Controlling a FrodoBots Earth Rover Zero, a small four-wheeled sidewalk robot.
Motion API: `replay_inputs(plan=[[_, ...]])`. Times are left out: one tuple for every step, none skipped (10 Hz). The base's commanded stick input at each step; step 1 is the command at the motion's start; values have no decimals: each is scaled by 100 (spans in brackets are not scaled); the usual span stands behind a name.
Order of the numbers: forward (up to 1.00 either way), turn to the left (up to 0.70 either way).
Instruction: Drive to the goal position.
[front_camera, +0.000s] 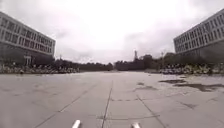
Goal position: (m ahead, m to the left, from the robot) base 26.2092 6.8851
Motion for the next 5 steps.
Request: replay_inputs(plan=[[70,0],[70,0],[70,0],[70,0],[70,0]])
